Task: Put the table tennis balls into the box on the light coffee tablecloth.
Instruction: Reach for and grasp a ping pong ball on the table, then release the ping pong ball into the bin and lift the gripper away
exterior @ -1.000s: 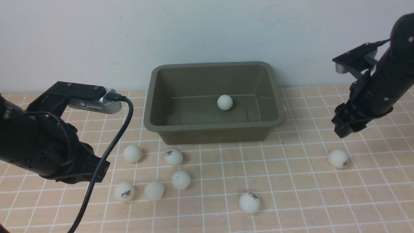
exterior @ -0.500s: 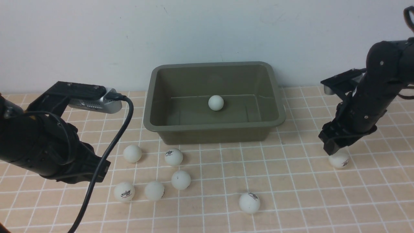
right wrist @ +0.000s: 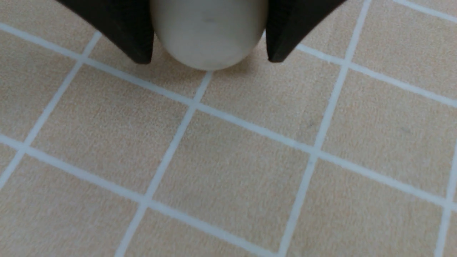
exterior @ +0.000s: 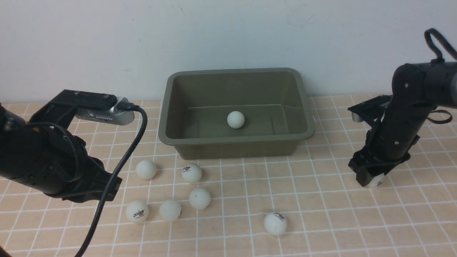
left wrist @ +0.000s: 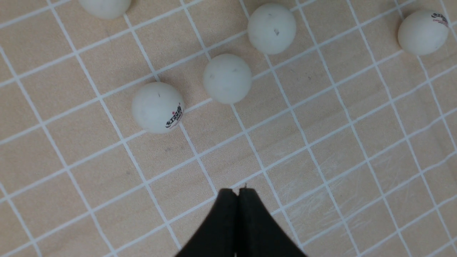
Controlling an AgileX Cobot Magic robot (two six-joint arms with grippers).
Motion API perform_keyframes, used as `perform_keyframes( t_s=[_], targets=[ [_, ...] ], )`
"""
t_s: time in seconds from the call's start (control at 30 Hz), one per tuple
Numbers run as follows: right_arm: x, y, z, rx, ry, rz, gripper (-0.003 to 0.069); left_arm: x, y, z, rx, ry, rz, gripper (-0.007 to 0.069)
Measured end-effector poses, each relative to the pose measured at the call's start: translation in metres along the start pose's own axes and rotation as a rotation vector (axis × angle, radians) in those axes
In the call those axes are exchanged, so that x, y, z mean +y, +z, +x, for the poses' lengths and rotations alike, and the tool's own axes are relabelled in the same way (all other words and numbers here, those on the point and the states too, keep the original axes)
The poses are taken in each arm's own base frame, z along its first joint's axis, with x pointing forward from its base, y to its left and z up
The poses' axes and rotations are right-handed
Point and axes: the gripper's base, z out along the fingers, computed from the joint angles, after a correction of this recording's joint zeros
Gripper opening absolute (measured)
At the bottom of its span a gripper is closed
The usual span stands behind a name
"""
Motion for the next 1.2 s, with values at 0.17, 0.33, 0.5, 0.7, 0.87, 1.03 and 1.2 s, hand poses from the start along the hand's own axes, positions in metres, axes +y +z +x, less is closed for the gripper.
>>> perform_keyframes(
  t_s=[0.17,0.33,0.5,0.7,0.87,1.03,1.2],
  targets=[
    [-0.003,-0.012,-0.008,0.009,0.001,0.008,0.0367,0.000,0.000,0.000,0.000,0.000,0.000,-0.0069],
    [-0.007,-0.045,-0.027,-0.050,0.060,0.001,0.0367,0.000,0.000,0.000,0.000,0.000,0.000,-0.0069],
    [0.004,-0.103,-0.062,-0.271,0.109,-0.104,0.0367,0.000,0.000,0.000,0.000,0.002,0.001,-0.0069],
    [0.058,-0.131,-0.098,-0.421,-0.020,-0.182,0.0367,0.000,0.000,0.000,0.000,0.002,0.001,-0.0069],
    [0.094,-0.100,-0.120,-0.385,-0.099,-0.186,0.0367,0.000,0.000,0.000,0.001,0.002,0.001,-0.0069],
    [0.105,-0.057,-0.133,-0.317,-0.122,-0.185,0.0385,0.000,0.000,0.000,0.000,0.001,0.003,-0.0069],
    [0.105,-0.049,-0.135,-0.306,-0.122,-0.186,0.0471,-0.001,0.000,0.000,-0.002,-0.002,0.007,-0.0069]
  ],
)
